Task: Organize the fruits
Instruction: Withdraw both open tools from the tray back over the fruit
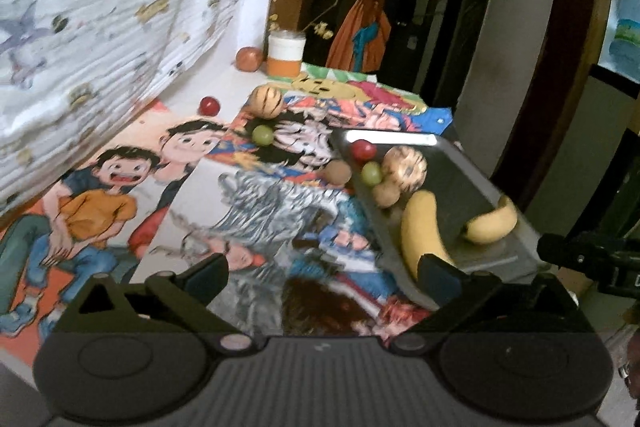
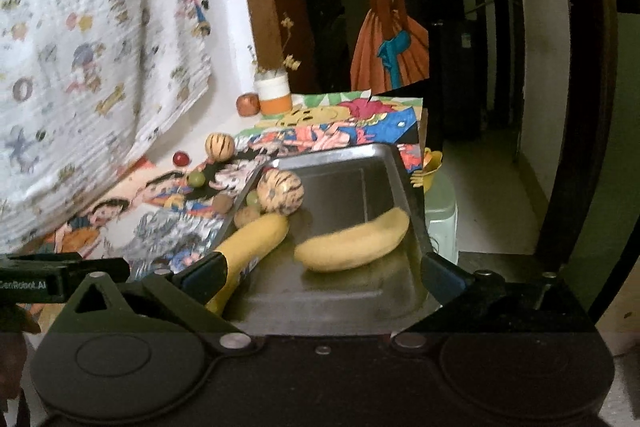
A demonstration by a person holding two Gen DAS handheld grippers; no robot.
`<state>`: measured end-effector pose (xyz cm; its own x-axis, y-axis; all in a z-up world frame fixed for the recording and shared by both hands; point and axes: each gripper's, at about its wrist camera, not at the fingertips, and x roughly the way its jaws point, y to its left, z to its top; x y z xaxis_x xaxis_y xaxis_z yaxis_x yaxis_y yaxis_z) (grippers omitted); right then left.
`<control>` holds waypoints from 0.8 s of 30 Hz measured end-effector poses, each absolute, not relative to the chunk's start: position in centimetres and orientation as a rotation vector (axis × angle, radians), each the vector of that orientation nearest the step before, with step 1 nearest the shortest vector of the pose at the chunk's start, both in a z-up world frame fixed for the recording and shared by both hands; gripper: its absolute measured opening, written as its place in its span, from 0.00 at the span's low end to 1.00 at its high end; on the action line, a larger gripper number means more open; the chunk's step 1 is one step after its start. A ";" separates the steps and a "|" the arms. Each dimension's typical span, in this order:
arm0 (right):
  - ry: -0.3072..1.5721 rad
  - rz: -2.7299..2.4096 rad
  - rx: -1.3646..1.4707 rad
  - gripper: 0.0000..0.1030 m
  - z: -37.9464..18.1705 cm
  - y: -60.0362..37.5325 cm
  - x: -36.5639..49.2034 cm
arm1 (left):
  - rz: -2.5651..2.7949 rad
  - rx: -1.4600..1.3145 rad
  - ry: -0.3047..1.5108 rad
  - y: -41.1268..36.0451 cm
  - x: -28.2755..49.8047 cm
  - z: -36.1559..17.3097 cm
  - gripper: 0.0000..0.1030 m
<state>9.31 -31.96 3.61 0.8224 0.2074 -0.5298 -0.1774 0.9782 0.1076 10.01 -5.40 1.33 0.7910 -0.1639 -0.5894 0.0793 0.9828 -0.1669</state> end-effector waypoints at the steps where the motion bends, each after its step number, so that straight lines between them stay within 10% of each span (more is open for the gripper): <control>1: 0.577 0.208 0.045 0.99 3.6 -31.8 9.0 | -0.127 -0.132 0.653 -5.2 9.8 1.2 1.00; 24: 0.696 0.273 -0.069 0.99 4.5 -26.9 1.8 | -0.033 -0.037 0.684 -1.5 2.5 1.5 1.00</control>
<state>1.79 -26.91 4.46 0.7336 0.2254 -0.6411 -0.2710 0.9622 0.0282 2.47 -1.55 1.49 0.7745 -0.0427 -0.6312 0.0184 0.9988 -0.0450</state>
